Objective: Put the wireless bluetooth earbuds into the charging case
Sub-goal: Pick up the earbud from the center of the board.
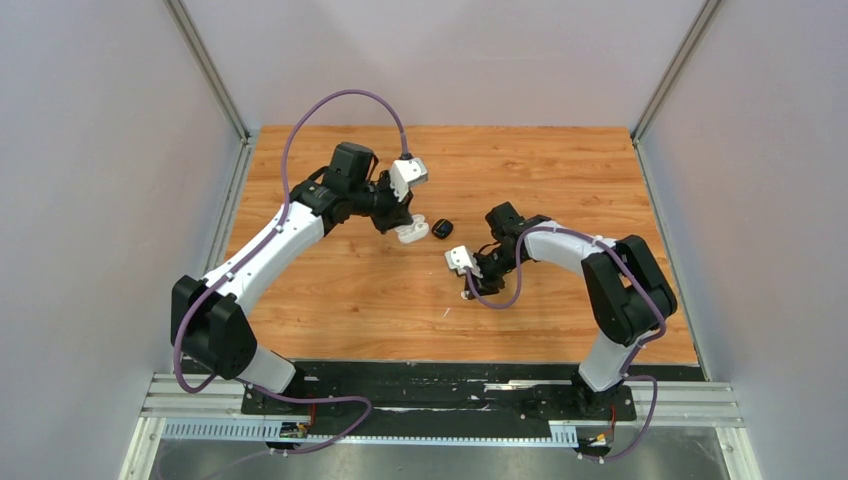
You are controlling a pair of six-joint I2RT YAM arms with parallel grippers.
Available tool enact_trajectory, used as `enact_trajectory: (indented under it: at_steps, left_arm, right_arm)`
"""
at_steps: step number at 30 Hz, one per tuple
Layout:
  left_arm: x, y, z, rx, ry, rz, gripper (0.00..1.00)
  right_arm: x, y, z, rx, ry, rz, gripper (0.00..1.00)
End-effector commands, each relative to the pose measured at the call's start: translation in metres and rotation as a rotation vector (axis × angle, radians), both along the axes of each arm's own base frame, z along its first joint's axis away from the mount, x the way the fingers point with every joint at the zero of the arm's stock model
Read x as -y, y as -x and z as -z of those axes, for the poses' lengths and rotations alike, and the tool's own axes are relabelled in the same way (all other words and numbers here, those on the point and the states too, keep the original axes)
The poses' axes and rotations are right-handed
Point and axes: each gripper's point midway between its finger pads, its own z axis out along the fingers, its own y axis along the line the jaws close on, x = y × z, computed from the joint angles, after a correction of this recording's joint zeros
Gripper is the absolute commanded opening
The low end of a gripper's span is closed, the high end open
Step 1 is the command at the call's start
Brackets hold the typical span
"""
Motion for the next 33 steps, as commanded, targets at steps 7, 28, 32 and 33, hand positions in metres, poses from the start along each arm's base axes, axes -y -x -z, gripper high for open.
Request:
enact_trajectory:
  at_steps: [7,28,32,33]
  left_arm:
    - [0.003,-0.007,-0.023,0.058,0.037,0.001,0.0]
    - [0.004,-0.009,-0.025,0.062,0.042,0.002,0.0]
    - [0.005,-0.009,-0.024,0.059,0.043,0.004,0.0]
    - [0.005,-0.009,-0.024,0.057,0.044,0.003,0.0]
  right_arm:
    - [-0.003,0.004,0.009,-0.015,0.032,-0.045,0.31]
    - [-0.015,-0.026,-0.008,0.058,0.009,0.024,0.28]
    - [-0.016,-0.027,-0.009,0.062,0.005,0.029,0.28]
    - [-0.016,-0.027,-0.009,0.062,0.005,0.029,0.27]
